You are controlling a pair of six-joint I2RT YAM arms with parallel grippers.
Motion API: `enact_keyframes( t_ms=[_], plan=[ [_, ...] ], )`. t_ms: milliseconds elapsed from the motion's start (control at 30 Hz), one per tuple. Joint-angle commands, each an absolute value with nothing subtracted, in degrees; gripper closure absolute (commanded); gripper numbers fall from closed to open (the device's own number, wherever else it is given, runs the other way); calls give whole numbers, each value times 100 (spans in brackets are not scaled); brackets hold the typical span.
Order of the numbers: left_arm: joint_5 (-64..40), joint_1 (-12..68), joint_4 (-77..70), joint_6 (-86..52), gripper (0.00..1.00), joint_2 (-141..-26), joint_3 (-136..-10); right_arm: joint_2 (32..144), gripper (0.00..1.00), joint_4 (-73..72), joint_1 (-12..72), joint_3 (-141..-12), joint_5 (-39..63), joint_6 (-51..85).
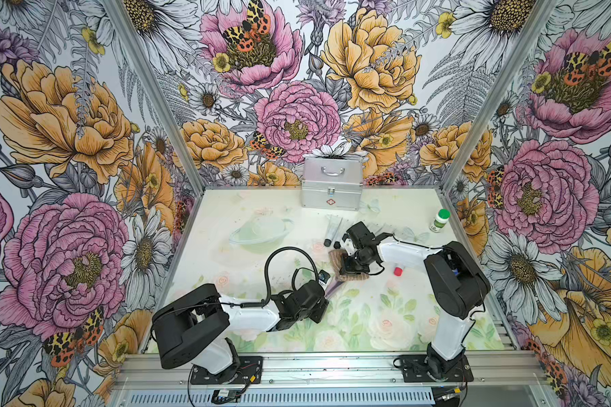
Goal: Wipe the surface of the toothpaste tube
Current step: Wipe the dirt from the toothpaste tube.
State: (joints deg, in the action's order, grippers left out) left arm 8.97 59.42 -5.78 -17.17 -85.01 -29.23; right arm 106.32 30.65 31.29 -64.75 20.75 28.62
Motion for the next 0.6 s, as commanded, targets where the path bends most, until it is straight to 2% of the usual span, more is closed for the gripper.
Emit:
enact_keyframes(
  t_ms=[0,233,567],
  plan=[
    [1155,5950,-756,-1769,70,-8417,-2865,10720,100,3441,3576,-6308,2270,2894],
    [1156,5951,-756,-1752,71,-8416,-2865,10455,100,3157,3903,-5843,2556,3155],
    [1158,5950,-730,-1758,71,-8347,-2821,10715,100,3277,3257,-5638,1485,2748]
  ],
)
